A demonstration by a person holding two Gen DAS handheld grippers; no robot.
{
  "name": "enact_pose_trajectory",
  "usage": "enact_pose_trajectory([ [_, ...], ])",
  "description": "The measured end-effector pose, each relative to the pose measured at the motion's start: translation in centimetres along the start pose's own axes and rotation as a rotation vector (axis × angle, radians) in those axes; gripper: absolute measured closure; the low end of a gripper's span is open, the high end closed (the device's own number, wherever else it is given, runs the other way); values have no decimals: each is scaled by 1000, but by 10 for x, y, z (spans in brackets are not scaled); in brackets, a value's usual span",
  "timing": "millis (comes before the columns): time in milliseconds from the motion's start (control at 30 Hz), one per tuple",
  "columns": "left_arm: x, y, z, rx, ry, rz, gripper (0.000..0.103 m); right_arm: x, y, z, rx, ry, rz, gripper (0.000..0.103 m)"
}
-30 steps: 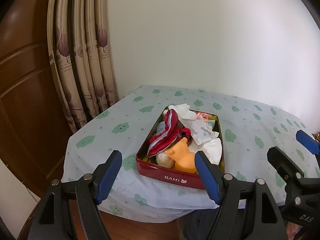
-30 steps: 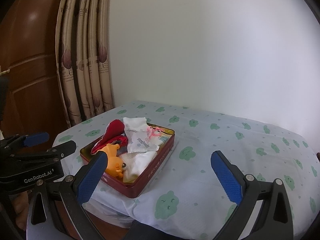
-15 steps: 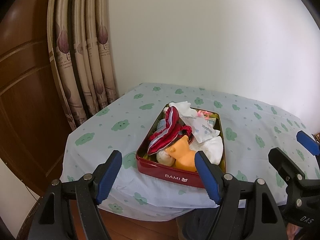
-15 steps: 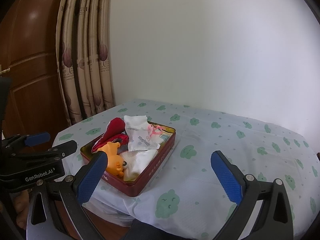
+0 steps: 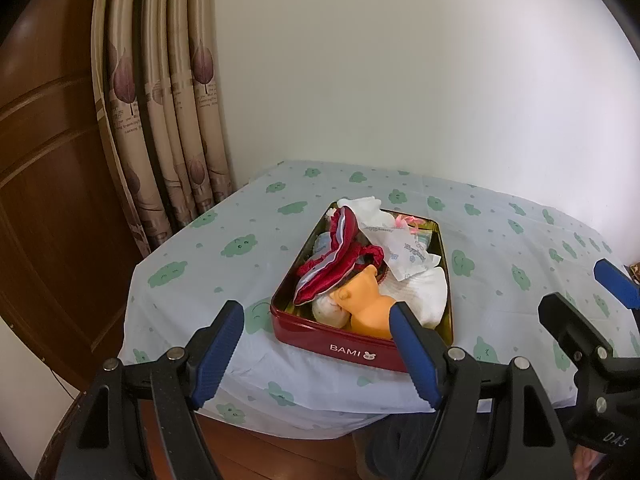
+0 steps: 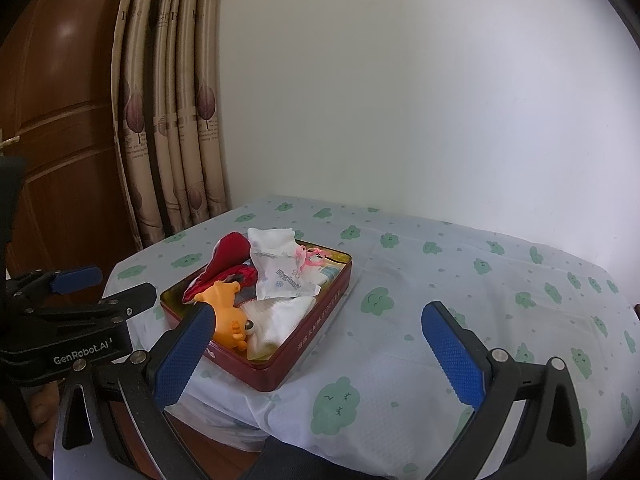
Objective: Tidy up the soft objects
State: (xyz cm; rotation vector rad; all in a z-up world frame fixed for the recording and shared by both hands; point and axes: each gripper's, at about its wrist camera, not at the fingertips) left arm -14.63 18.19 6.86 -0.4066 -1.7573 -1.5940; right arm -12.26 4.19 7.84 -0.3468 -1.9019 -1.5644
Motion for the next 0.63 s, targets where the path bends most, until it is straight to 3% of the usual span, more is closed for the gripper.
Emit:
enact_pose_trajectory([
  [400,-5,-3,3,2,0,-15,22,-5,-3,-20,-21,5,27,0],
  [533,-7,-3,1,-5,32,-16,21,-16,-9,-78,-94,-91,56,0],
  [633,-7,-3,0,-9,71,-11,21,-28,-19,-142,-134,-191,76,0],
])
Point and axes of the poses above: each gripper's, at about its wrist camera, not at the fingertips, and x roughly against the way its jaws point, z to its left, y to its top, and after that the axes turned 6 degrees about z, right-handed
